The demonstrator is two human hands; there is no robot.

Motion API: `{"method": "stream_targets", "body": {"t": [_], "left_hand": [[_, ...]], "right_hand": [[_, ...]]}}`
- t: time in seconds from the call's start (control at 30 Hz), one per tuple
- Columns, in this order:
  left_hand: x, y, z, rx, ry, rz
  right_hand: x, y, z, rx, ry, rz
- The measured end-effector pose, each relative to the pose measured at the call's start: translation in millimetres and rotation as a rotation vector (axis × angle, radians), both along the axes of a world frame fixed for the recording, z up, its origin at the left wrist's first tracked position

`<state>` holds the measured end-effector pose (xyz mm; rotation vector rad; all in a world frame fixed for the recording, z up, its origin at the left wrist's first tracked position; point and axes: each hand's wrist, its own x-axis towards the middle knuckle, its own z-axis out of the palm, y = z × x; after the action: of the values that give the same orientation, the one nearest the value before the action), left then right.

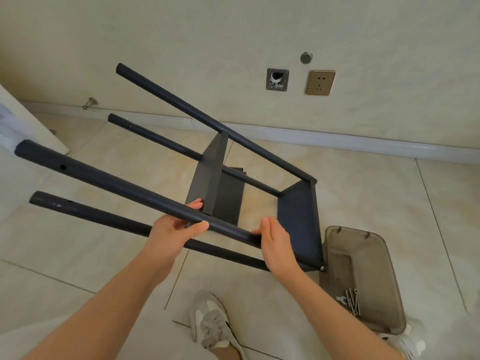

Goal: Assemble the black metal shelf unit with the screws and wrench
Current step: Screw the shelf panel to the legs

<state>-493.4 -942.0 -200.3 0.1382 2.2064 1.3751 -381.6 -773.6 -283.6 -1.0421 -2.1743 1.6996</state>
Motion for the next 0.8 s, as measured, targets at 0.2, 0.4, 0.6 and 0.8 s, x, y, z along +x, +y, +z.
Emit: {"method": "stream_targets", "body": {"t": [0.2, 0.4, 0.6, 0.8], "left_hand": [[3.1, -12.3, -32.3, 0.057, -0.137, 0.006], [1.5, -23.6, -57.6, 0.155, -0.28, 0.095], [0.1, -26.6, -76.1, 0.249, -0.42, 0.164], [-6.0, -26.1, -103.4, 0.27, -0.488, 0.193]], "right_hand": [[8.0, -0.4, -8.6, -0.015, -0.013, 0.003], [2.7, -4.4, -17.1, 0.016, -0.063, 0.064], [-1.6, -2.7, -28.5, 0.069, -0.114, 0.109], [-8.5, 1.8, -38.0, 0.088, -0.166, 0.136]]}}
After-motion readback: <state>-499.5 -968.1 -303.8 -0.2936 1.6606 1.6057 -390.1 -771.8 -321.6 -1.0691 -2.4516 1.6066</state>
